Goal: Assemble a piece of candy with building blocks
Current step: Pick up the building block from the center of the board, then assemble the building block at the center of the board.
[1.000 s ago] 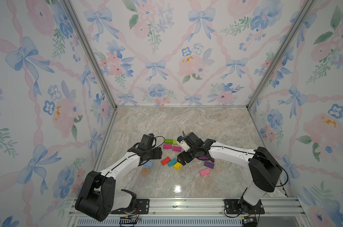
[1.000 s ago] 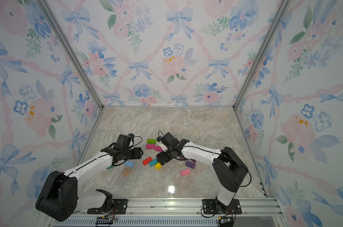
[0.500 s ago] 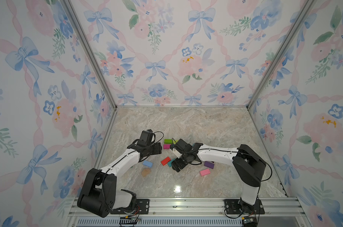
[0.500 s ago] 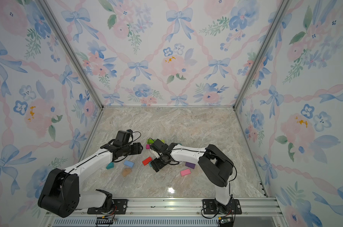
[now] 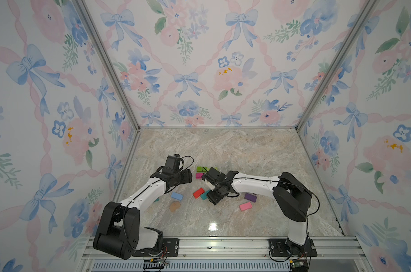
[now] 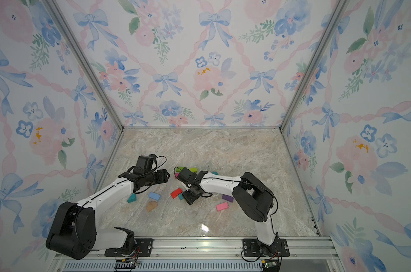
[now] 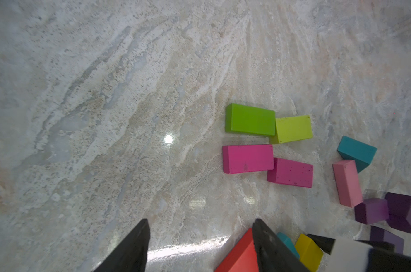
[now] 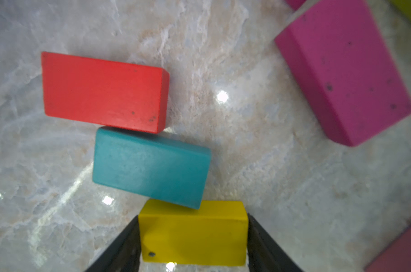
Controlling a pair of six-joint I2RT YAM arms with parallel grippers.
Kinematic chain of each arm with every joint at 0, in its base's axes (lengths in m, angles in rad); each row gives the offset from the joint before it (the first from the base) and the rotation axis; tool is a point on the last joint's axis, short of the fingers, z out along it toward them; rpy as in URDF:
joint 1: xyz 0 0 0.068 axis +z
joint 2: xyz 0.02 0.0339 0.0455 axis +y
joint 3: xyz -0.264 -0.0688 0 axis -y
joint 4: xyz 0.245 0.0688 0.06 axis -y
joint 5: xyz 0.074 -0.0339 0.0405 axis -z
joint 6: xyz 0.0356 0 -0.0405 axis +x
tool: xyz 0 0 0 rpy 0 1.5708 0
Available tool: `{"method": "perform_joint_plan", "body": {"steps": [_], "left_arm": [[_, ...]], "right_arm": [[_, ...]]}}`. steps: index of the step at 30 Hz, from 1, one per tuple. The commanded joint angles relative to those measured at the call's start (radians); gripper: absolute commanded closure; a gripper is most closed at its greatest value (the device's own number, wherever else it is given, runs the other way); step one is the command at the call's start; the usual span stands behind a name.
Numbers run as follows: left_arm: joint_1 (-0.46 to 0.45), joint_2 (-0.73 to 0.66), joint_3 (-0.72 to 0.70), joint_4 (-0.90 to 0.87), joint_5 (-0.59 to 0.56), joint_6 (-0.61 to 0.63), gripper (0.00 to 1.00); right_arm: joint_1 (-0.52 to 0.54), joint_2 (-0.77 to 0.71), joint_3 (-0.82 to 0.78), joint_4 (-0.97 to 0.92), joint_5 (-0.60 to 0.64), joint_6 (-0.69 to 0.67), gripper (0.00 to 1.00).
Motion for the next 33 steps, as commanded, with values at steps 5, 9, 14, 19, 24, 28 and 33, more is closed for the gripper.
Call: {"method": "perform_joint_plan", "body": {"steps": [5, 9, 14, 19, 24, 28, 33], "left_arm": [[0.012, 0.011, 0.016, 0.003, 0.019, 0.021, 0.29], [0.012, 0.015, 0.017, 0.003, 0.021, 0.023, 0.29], [0.011, 0.004, 0.020, 0.003, 0.017, 0.035, 0.29], [0.013, 0.001, 0.014, 0.003, 0.019, 0.046, 0.29], [0.015, -0.004, 0.016, 0.006, 0.030, 0.051, 0.29], [0.016, -0.013, 0.016, 0.008, 0.035, 0.054, 0.29], [0.016, -0.018, 0.015, 0.017, 0.054, 0.049, 0.28]], "right_arm": [[-0.029, 0.025, -0.041, -0.069, 0.031, 0.014, 0.64], [-0.097, 0.008, -0.058, -0.017, -0.003, 0.068, 0.64], [-0.181, -0.017, -0.081, 0.075, -0.039, 0.117, 0.65], [-0.180, 0.049, -0.011, 0.081, -0.085, 0.128, 0.65], [-0.171, 0.077, -0.016, 0.142, -0.156, 0.179, 0.65], [-0.157, 0.087, -0.012, 0.145, -0.170, 0.198, 0.64], [-0.170, 0.101, -0.023, 0.168, -0.166, 0.229, 0.64]]}}
